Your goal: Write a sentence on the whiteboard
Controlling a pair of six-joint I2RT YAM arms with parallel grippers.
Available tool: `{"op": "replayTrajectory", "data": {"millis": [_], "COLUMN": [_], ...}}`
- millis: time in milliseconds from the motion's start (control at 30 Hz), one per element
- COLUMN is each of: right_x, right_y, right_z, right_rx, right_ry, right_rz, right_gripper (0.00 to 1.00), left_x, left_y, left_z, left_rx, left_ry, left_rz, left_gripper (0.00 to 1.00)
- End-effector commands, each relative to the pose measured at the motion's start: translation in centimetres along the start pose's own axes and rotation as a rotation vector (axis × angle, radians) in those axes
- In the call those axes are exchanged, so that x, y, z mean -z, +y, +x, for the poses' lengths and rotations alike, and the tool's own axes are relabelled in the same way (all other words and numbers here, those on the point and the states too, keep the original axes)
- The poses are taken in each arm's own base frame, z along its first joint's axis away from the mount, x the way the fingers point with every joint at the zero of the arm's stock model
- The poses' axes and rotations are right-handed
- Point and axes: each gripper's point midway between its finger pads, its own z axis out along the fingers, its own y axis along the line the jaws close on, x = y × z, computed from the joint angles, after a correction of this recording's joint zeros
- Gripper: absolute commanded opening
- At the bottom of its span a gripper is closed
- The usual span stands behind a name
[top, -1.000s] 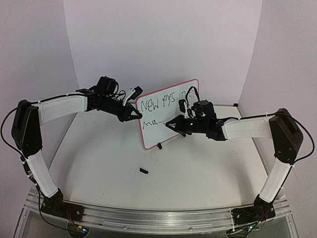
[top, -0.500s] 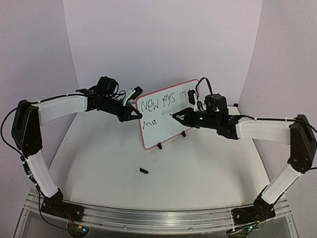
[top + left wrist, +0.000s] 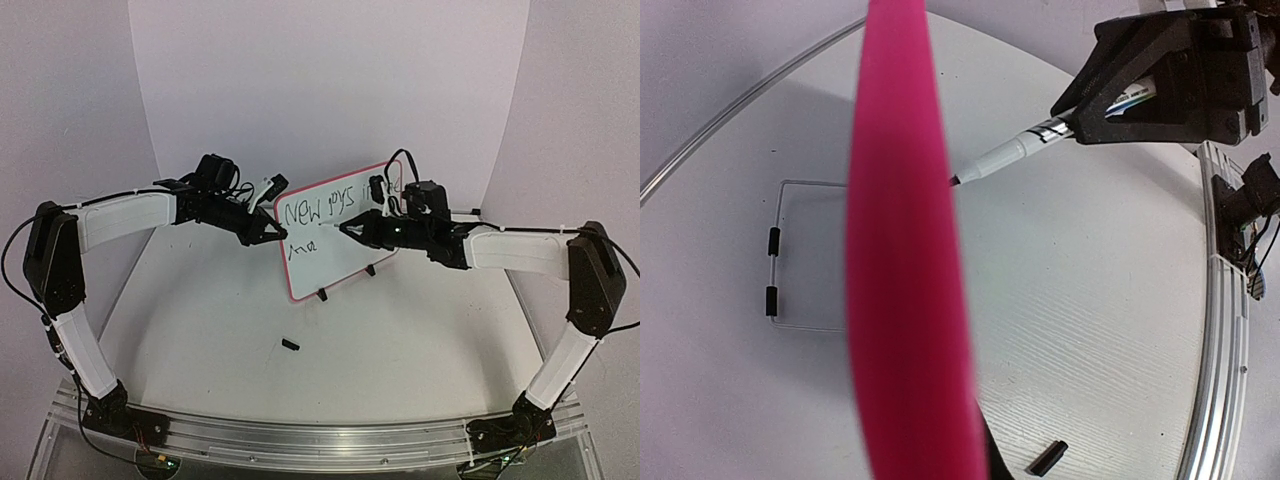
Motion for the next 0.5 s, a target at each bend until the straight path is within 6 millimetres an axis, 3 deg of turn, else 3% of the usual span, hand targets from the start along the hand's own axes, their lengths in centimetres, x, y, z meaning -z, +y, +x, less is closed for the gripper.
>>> {"op": "replayTrajectory", "data": {"millis": [0,467], "right_x": [-0.7,-1.5], "right_y": [0.5,-2.3], "right_z": [-1.0,1.2], "right_rx": [0.014,-0.022], "right_ry": [-0.011,0.026], "right_rz": [-0.034,0.026], "right_gripper": [0.0,0.0], "left_x": [-1.1,-1.2], "left_y": [-3.1,-3.1], "left_z": [3.3,3.4], "left_rx": [0.071,0.072], "left_ry": [0.125,0.127], "left_rz": [0.111,0.112], "left_gripper": [0.0,0.0]}}
